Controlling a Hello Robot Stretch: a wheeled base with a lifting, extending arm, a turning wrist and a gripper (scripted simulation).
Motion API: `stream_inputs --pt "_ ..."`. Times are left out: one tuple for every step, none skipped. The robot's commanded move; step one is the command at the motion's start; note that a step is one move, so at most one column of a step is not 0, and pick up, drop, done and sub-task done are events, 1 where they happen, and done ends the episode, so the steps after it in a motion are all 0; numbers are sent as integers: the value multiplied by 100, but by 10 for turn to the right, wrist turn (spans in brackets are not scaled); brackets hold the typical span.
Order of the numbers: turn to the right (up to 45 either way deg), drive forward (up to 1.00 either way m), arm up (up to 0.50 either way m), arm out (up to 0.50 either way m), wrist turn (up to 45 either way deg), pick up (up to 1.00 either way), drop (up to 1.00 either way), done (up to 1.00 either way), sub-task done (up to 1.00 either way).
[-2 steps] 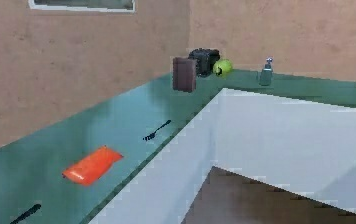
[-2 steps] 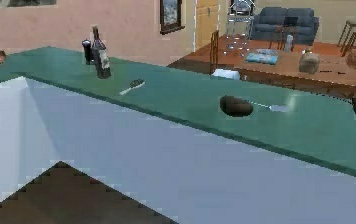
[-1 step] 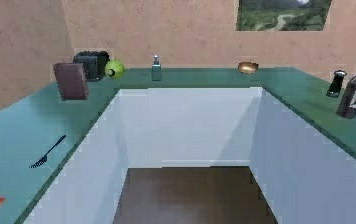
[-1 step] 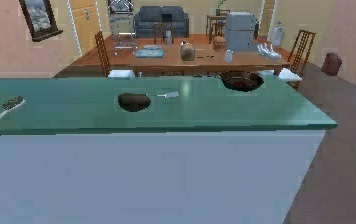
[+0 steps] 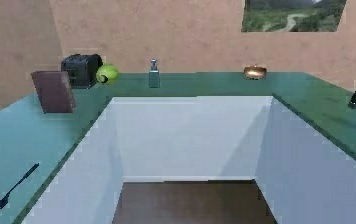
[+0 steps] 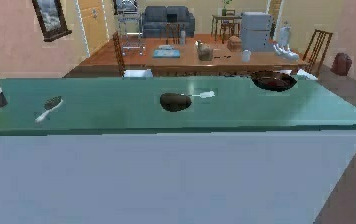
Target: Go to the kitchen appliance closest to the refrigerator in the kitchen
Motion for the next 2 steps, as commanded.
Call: stream_inputs --pt "450 0 0 0 0 0 0 0 0" --pt "420 0 0 0 0 0 0 0 0"
